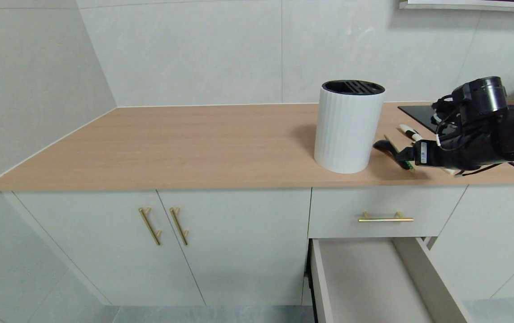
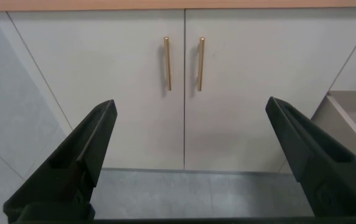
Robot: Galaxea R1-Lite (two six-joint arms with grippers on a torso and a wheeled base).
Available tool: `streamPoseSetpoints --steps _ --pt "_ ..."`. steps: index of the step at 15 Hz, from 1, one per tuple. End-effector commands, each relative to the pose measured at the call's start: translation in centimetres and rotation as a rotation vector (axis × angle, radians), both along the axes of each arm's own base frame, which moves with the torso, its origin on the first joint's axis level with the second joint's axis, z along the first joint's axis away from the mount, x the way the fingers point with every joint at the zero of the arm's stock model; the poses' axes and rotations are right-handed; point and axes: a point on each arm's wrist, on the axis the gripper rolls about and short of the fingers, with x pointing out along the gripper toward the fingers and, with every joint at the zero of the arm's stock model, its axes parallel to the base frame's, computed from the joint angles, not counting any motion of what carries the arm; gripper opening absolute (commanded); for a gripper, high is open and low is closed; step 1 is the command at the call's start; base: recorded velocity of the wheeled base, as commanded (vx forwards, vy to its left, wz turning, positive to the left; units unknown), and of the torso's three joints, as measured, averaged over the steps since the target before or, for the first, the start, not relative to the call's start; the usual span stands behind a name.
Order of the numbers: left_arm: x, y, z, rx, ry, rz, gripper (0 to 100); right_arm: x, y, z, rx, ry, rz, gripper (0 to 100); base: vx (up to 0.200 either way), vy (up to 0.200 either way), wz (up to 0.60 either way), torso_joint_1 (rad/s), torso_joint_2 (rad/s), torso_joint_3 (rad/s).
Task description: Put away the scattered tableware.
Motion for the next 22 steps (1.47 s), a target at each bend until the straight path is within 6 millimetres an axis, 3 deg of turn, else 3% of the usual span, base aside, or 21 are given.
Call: streamPoseSetpoints --steps 1,12,13,22 --pt "0.0 0.0 0.0 0.0 0.001 0.001 100 1.4 0.3 -2.1 -0.008 0.046 0.0 100 0.0 0.0 0.0 0.0 0.0 0.0" --pt "0.0 0.0 0.0 0.0 0.001 0.001 100 3.0 -0.2 -3.2 0.001 -0.003 -0.02 100 0.0 0.0 0.0 0.0 0.0 0.0" --pt "0.0 0.0 0.0 0.0 0.001 0.001 100 3.0 -0.2 -3.1 0.001 -0.005 -0.021 0 0.0 0.0 0.0 0.0 0.0 0.0" --pt "0.0 0.0 0.0 0.0 0.001 0.001 100 2.6 -0.6 -2.3 0.003 -0.026 -0.032 0 0.0 0.0 0.0 0.0 0.0 0.0"
